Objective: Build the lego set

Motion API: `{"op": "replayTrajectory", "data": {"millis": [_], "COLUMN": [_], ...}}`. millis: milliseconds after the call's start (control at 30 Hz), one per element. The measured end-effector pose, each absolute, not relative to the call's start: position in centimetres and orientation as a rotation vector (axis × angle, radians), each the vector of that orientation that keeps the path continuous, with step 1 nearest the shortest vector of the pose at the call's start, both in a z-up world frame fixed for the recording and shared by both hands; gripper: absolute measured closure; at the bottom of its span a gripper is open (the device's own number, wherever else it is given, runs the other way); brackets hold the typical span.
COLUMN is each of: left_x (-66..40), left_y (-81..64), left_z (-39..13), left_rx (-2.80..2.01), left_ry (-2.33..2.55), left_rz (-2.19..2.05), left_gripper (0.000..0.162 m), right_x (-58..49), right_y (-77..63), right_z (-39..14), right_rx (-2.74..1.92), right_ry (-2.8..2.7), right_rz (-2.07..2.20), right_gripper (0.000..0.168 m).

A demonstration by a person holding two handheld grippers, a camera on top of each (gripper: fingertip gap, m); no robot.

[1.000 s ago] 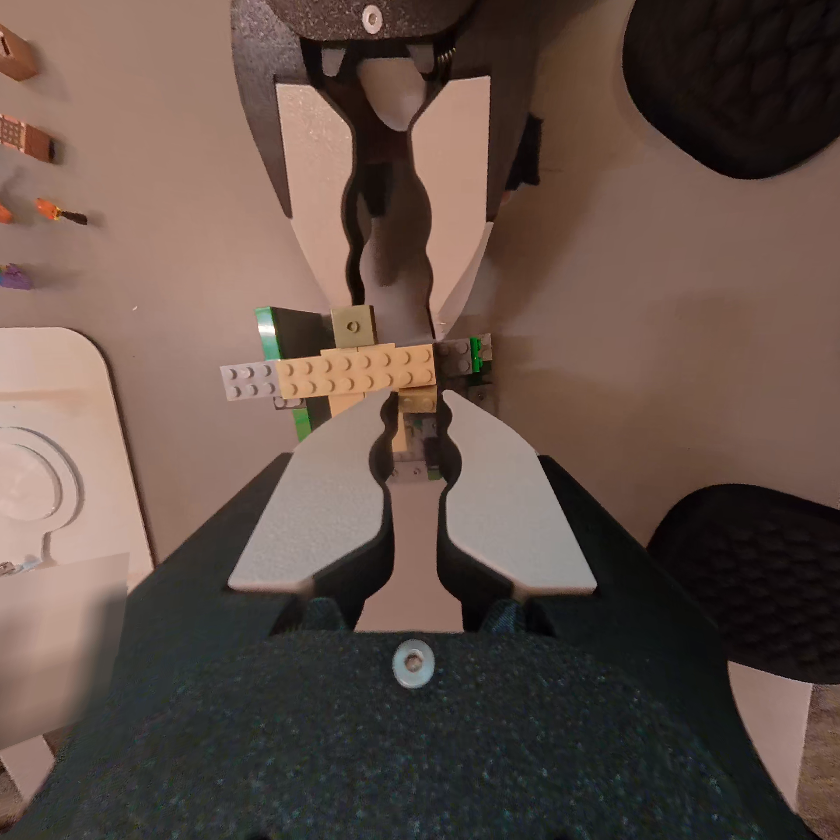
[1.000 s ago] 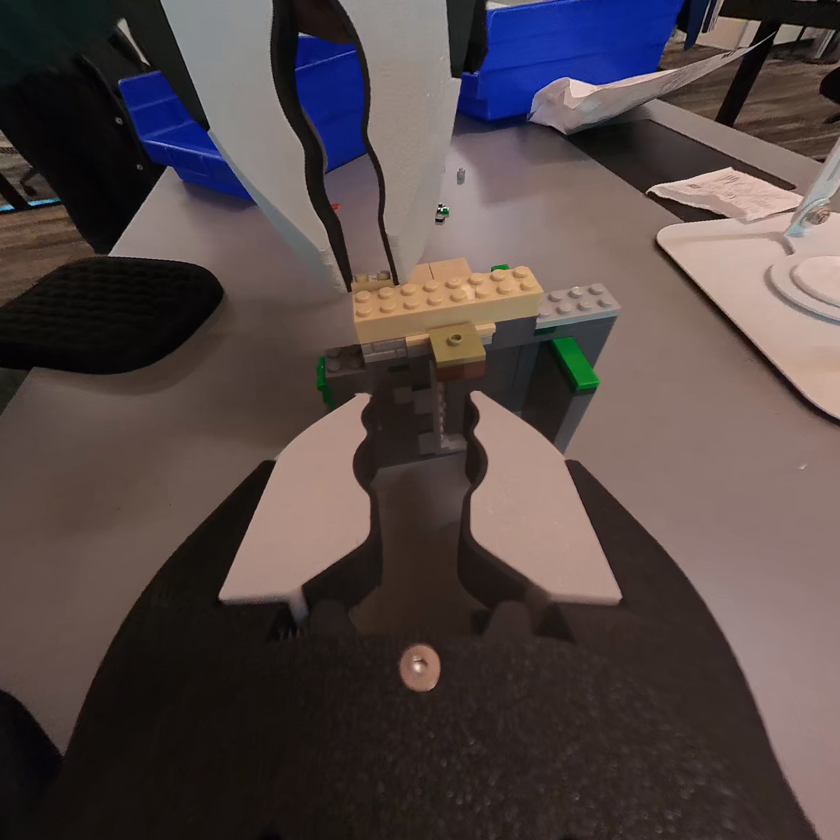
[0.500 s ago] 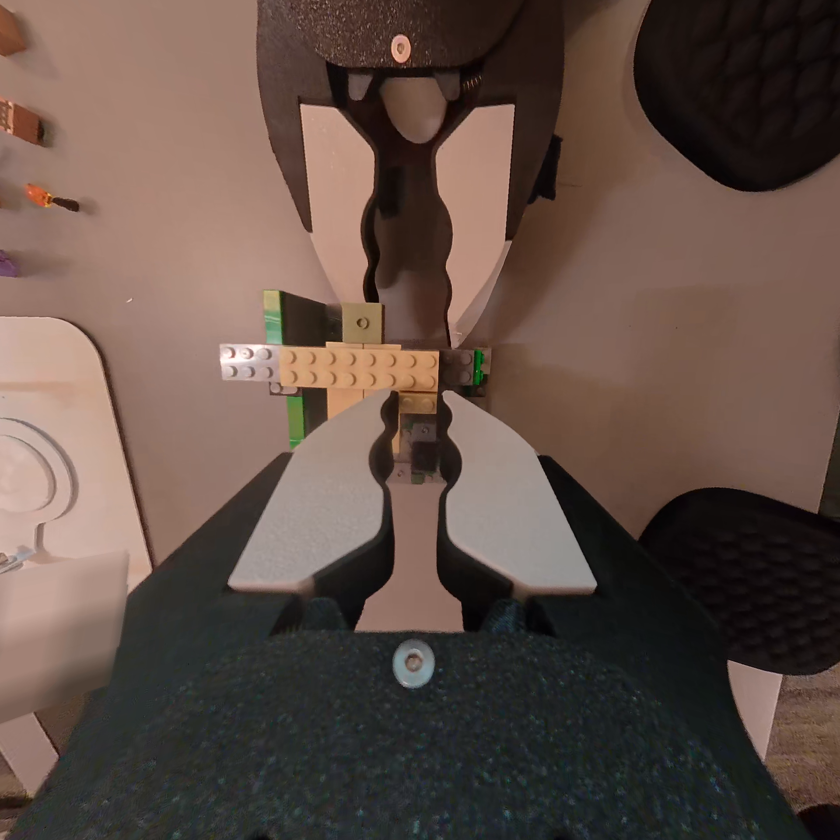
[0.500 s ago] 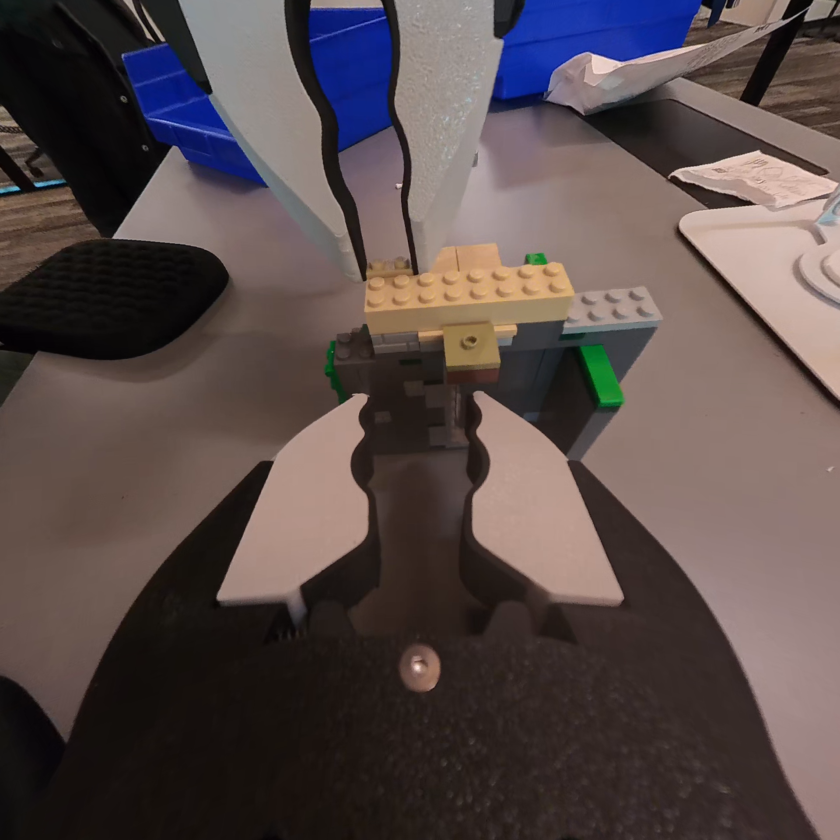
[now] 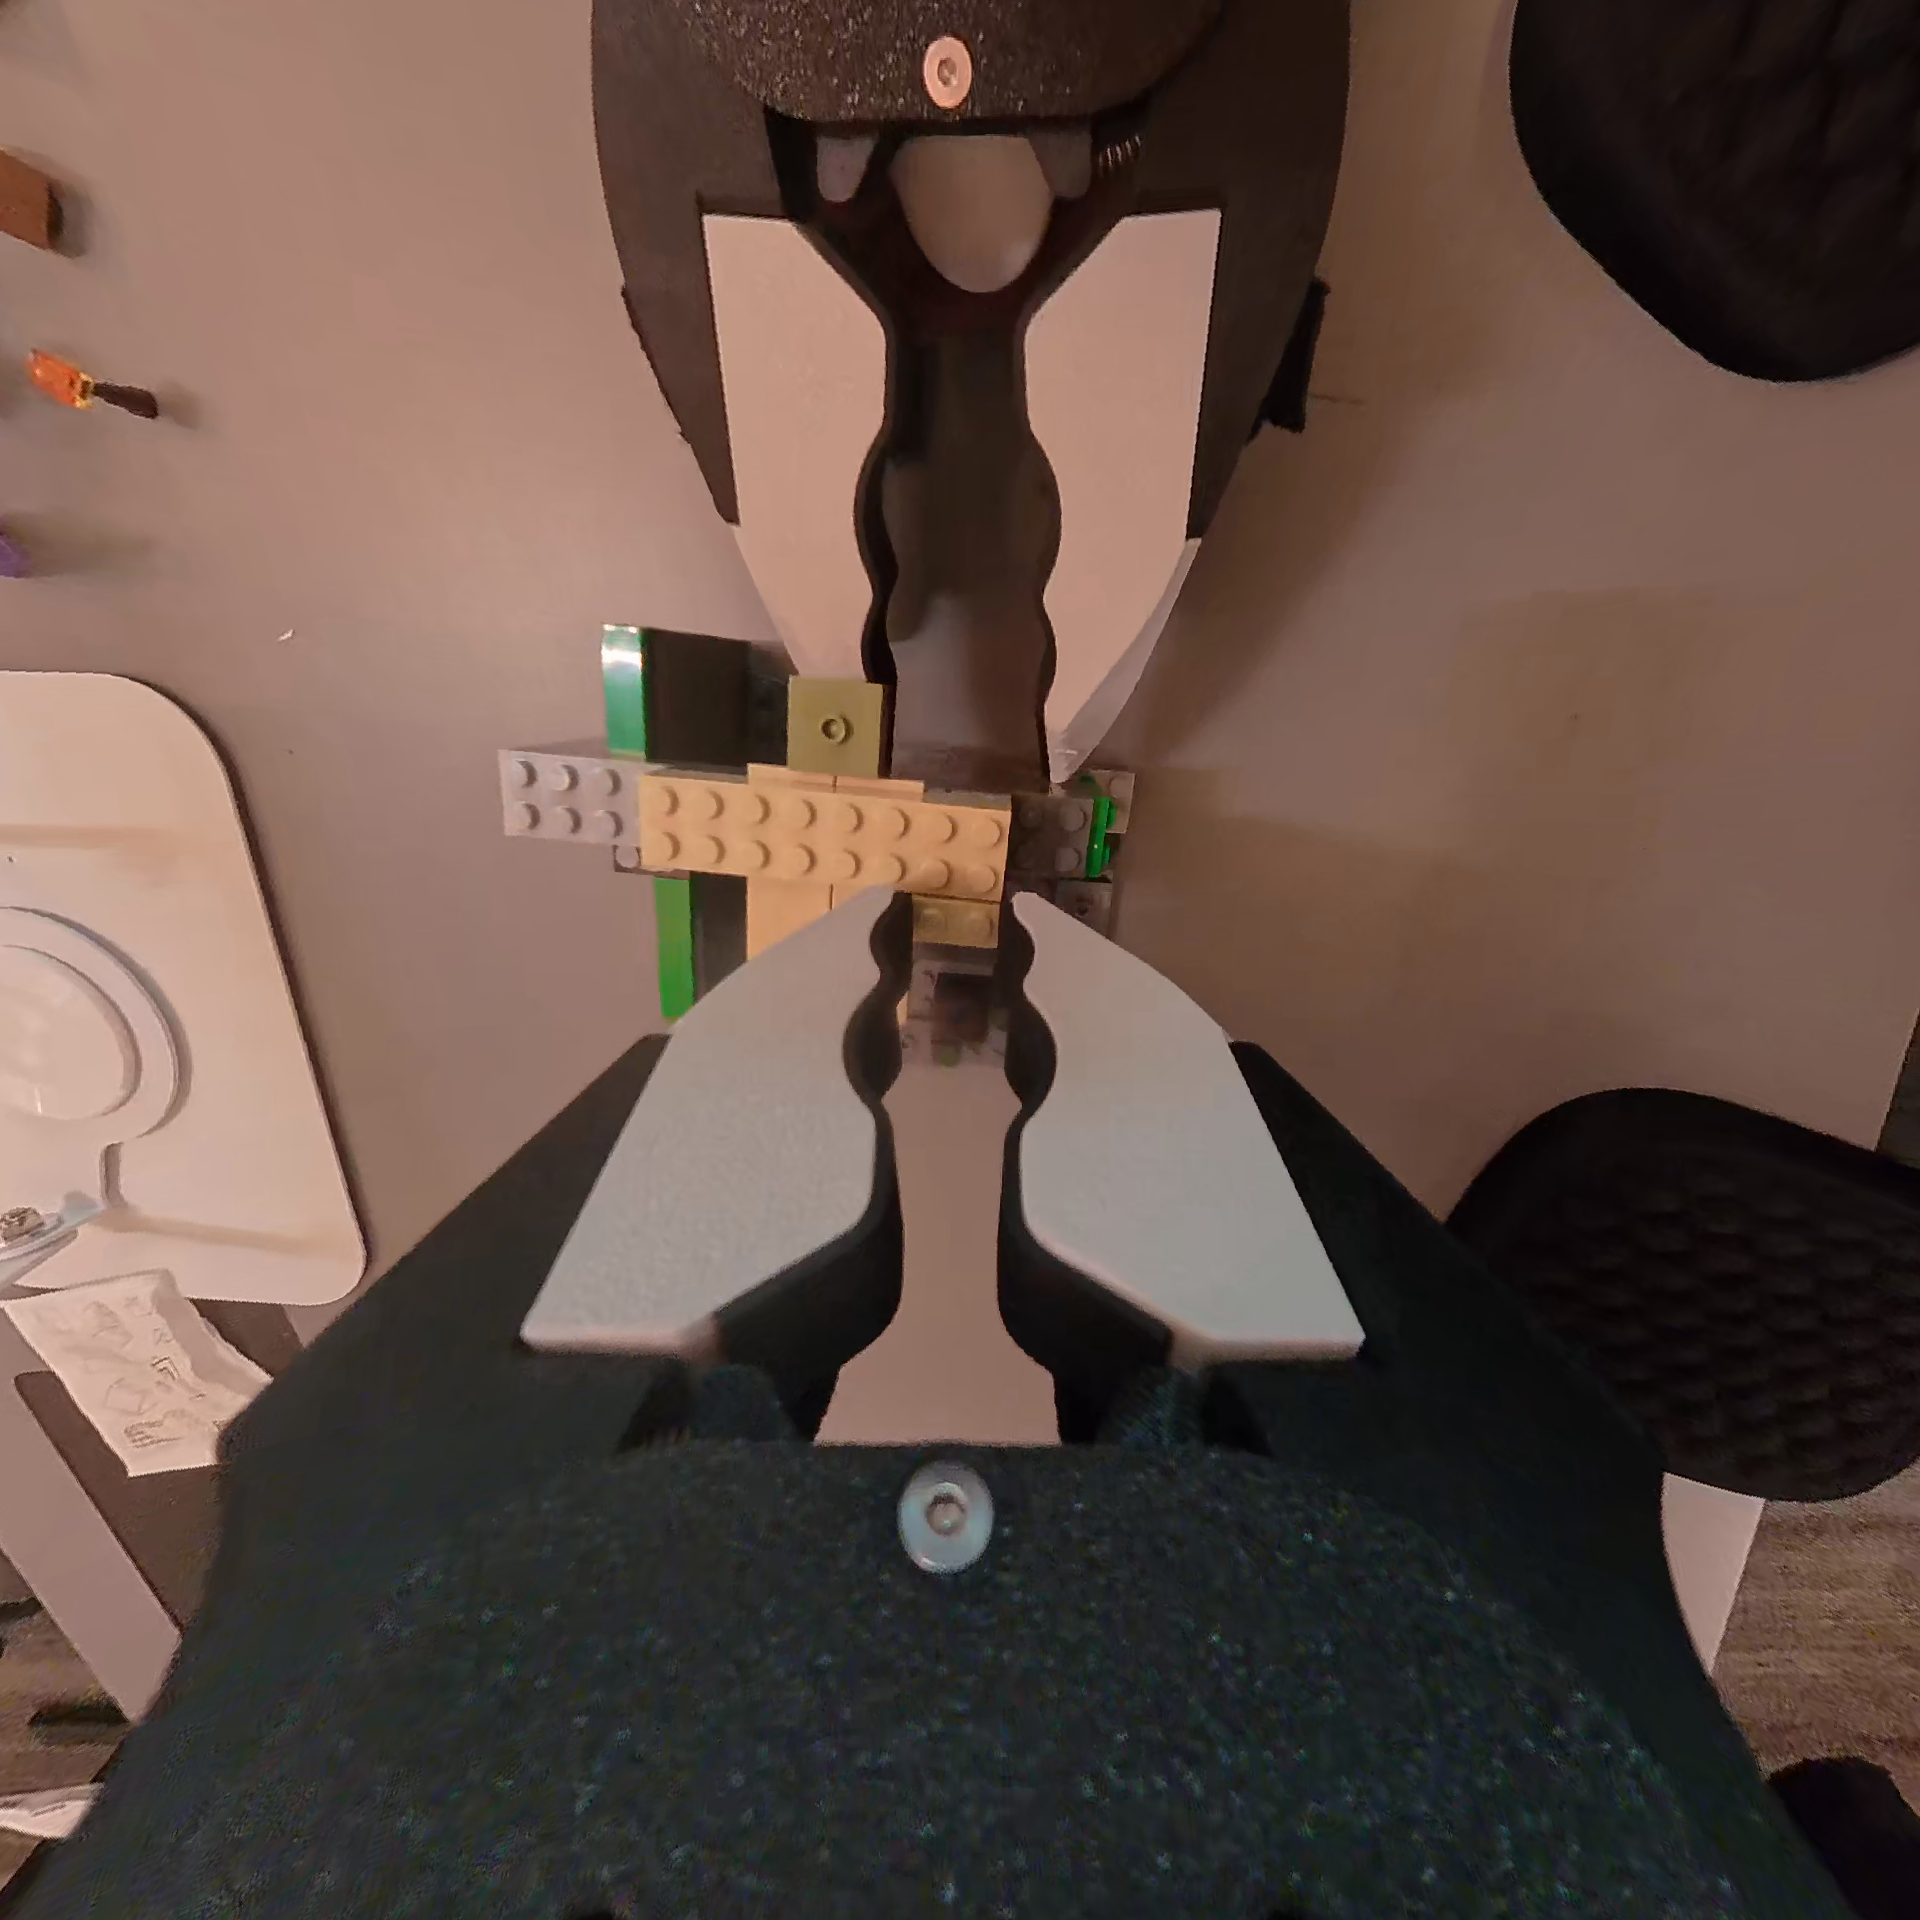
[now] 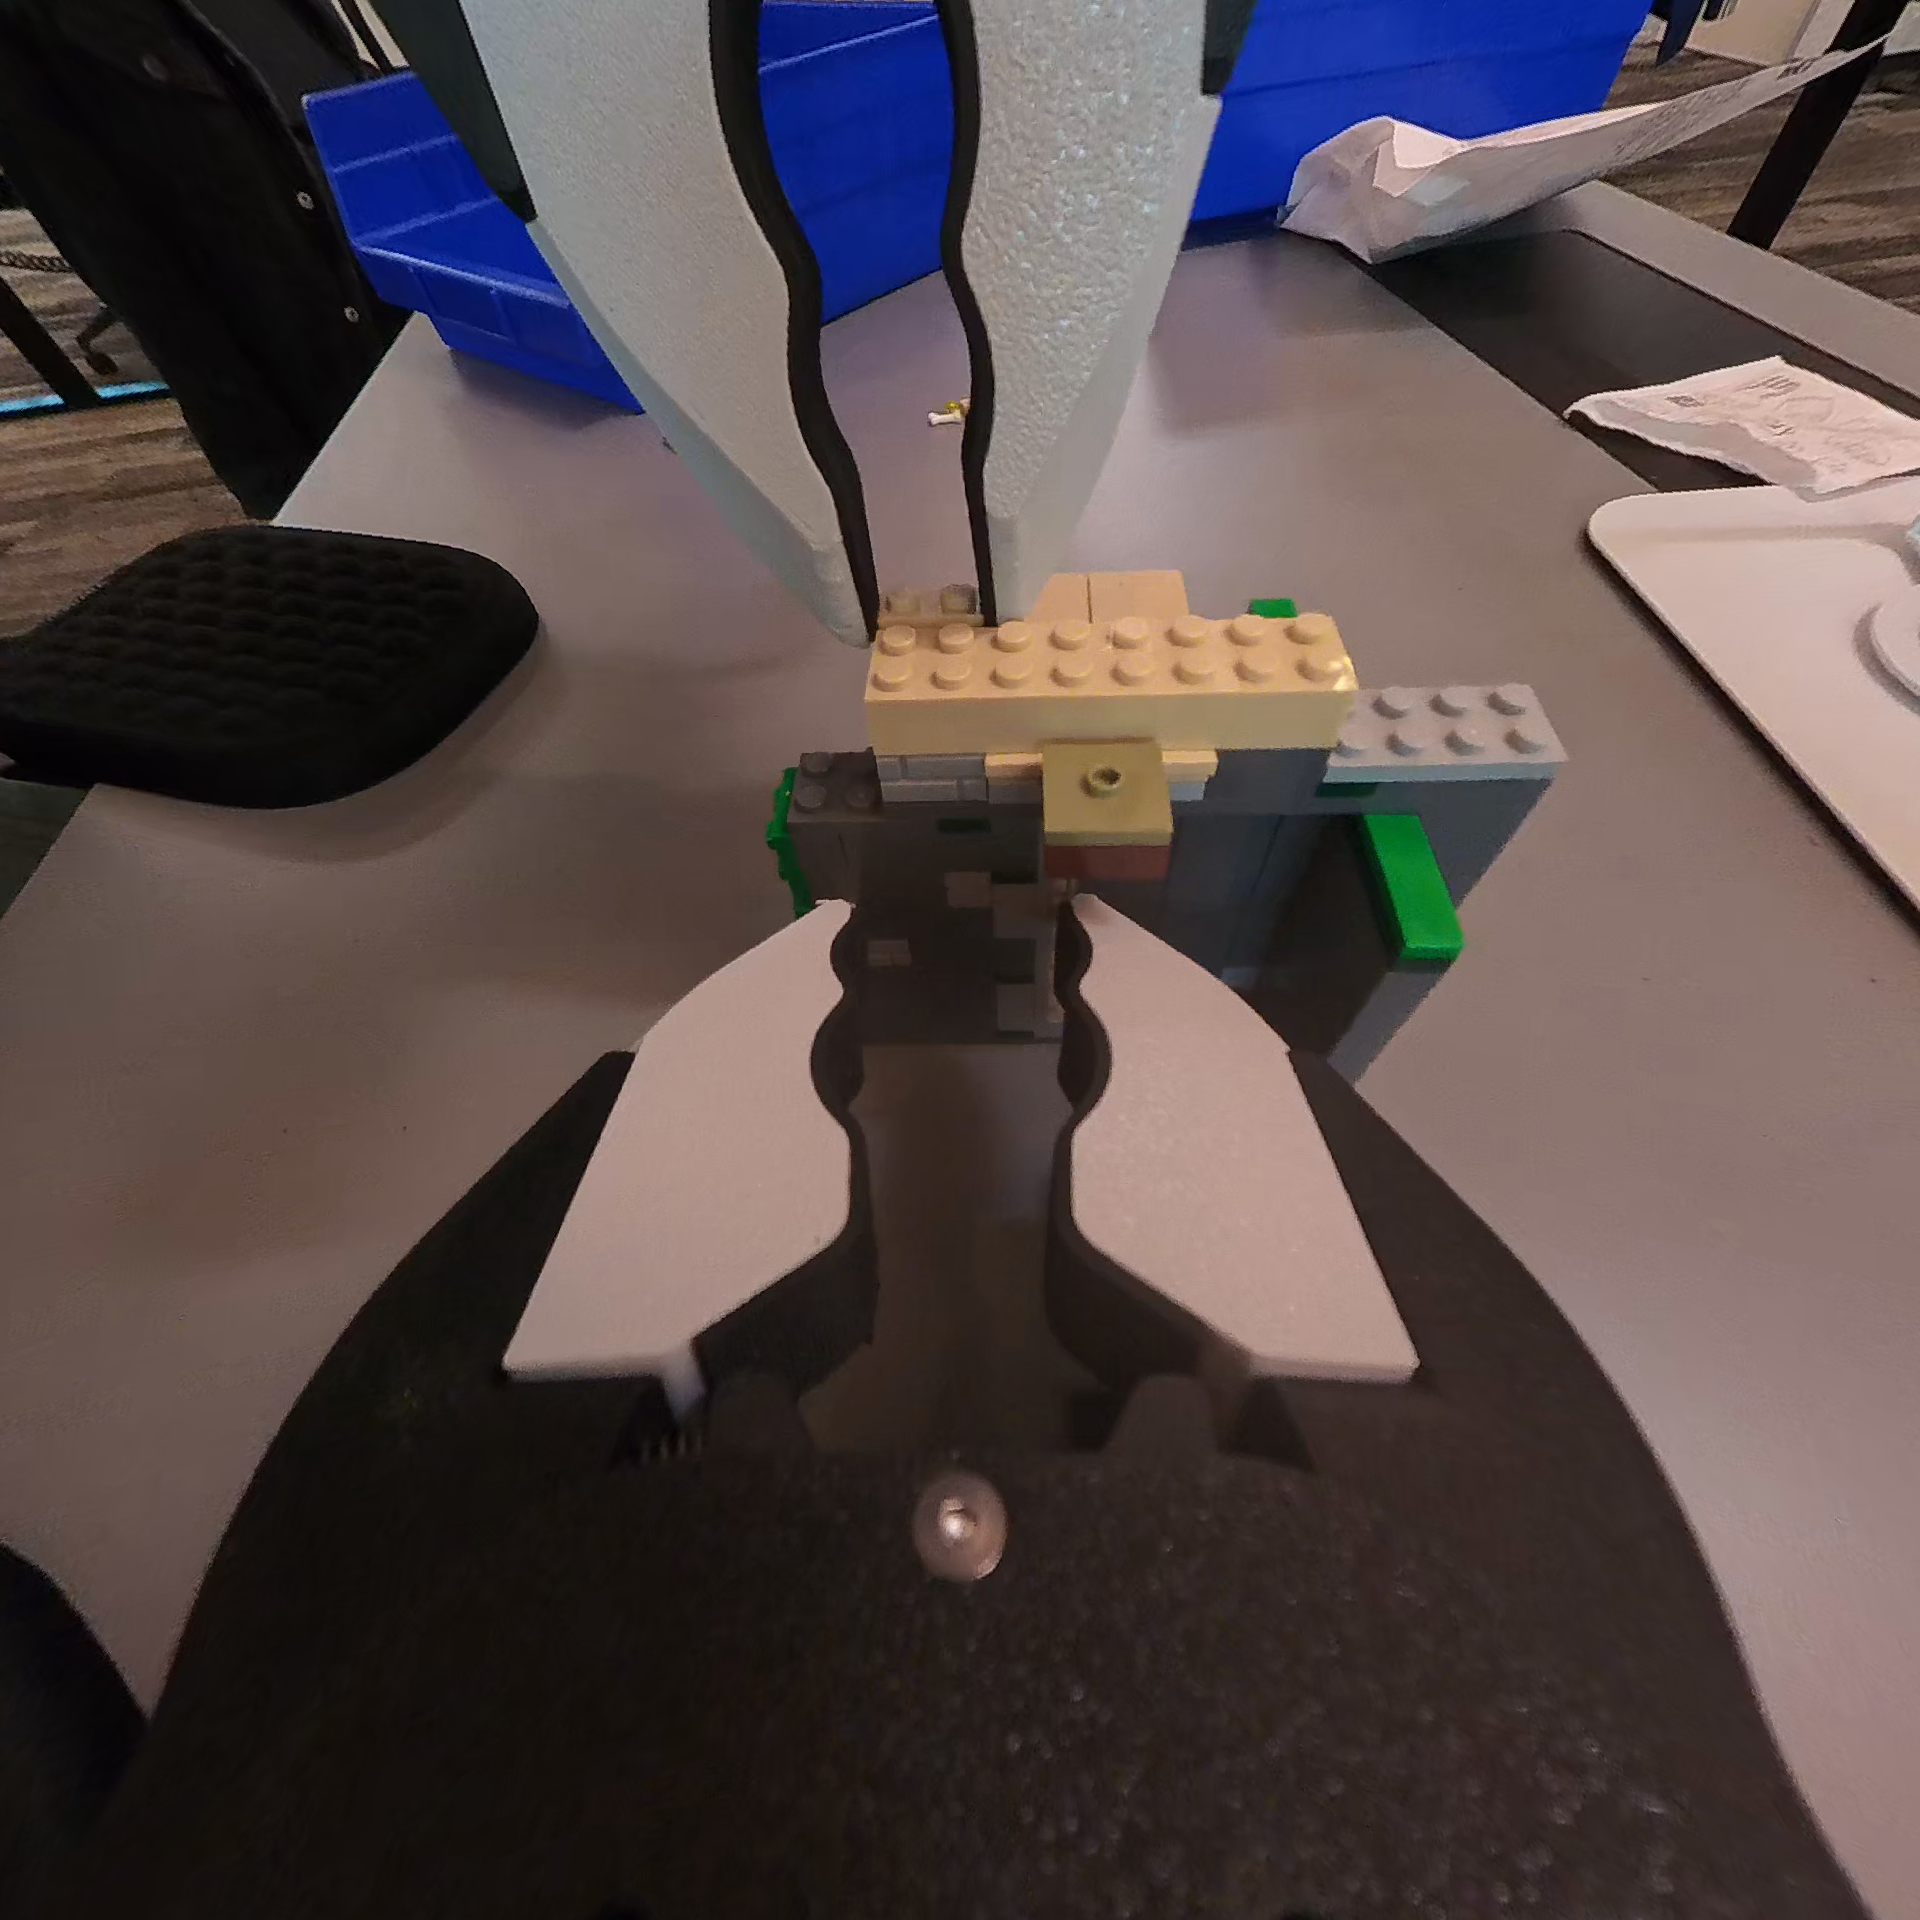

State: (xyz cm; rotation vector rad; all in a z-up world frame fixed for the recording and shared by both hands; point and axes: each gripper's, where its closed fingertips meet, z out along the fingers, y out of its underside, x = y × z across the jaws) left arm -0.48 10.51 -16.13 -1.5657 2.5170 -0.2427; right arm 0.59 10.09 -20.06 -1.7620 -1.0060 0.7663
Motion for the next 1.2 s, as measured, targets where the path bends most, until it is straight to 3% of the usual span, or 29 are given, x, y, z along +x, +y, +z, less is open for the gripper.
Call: {"op": "replayTrajectory", "data": {"millis": [633,733,1200], "left_x": [-0.39,-0.58,-0.58], "left_y": [10.57,10.49,10.59], "left_z": [-16.21,-16.18,-15.95], "left_rx": [-1.53,-1.551,-1.483], "left_ry": [2.495,2.494,2.531], "left_rz": [-0.215,-0.236,-0.243], "left_gripper": [0.146,0.134,0.148], "right_x": [0.49,0.48,0.51], "right_y": [10.09,10.05,10.05], "right_z": [-20.07,-19.99,-19.95], "right_rx": [-1.759,-1.757,-1.757], "right_ry": [-1.007,-1.003,-1.0], "right_rz": [0.762,0.771,0.78], "right_gripper": [0.133,0.132,0.132]}}
